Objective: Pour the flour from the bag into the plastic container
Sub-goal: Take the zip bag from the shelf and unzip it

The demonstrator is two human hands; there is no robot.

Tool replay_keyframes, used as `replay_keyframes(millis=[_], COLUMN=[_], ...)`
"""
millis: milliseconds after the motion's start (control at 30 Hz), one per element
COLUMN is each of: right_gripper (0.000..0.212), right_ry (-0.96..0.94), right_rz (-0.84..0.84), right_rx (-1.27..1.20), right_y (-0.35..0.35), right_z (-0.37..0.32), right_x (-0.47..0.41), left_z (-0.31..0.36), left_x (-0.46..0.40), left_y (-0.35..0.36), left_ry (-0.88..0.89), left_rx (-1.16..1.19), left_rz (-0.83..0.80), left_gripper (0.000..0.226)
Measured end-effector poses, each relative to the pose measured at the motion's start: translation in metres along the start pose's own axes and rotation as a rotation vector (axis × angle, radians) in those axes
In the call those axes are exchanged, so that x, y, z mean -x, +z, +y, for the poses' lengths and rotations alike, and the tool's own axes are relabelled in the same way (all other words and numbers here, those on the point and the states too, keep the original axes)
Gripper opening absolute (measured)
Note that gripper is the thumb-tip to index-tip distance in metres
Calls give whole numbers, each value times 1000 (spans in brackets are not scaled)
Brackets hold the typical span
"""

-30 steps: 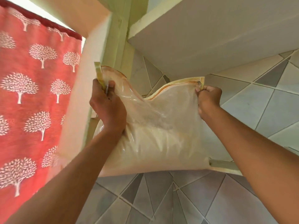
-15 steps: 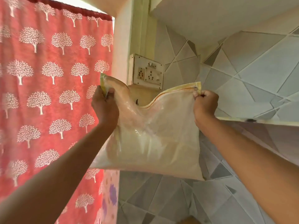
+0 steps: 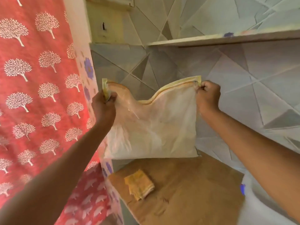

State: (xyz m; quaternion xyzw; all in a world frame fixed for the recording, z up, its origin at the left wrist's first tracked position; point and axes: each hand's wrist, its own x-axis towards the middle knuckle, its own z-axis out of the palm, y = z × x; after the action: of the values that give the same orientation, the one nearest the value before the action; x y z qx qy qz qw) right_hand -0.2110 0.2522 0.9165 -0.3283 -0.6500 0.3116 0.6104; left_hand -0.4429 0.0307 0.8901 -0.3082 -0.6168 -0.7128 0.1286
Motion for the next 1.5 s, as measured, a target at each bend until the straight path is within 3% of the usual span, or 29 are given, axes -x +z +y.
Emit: replay_keyframes(millis=[100,200,300,467,567,633,700,867,1133,1233,1367,1500], right_gripper=[17,25,13,27,34,30,13,16,11,15,16,27], right_ry=[42,108,157,273,381,465,540,638,559,568,506,535], right_rz=[10,23,28,64,108,177,216,85,-61,-160,-243,-246], right_rx=[108,231,372,538,609,647,696,736,696,709,731,803], right_y=[-17,-29,-40,-57,-67,-77,-87,-97,-111,-120,-132,-133], right_z=[48,96,136,205,245,268,290,331,336,334,324,320], right_x=[-3,-10,-13,-13,-16,-19,-23,-21,-28,-29,-27,-19], left_z=[-30,-65,-93,-120,-129,-132,-134,-155,-141,-132,-125,-130], left_x=[30,52,76,121,145,159,173,199,215,196,164,149], left_y=[26,54,78,110,126,131,128,127,129,131,162,231], left_ry=[-54,-125,-190,-133,-101,-107,-110,-194,-252,-336,-521,-358], left_rx=[6,-18,-93,-162,-192,-162,-174,-243,-184,-95,5,-157], left_rz=[-142,-320,-554,-873,-996,-1036,-1043,-1113,-1273,-1366,-1231,-1310], left_gripper=[12,24,20,14,33,33,52,50,33,42,57,29])
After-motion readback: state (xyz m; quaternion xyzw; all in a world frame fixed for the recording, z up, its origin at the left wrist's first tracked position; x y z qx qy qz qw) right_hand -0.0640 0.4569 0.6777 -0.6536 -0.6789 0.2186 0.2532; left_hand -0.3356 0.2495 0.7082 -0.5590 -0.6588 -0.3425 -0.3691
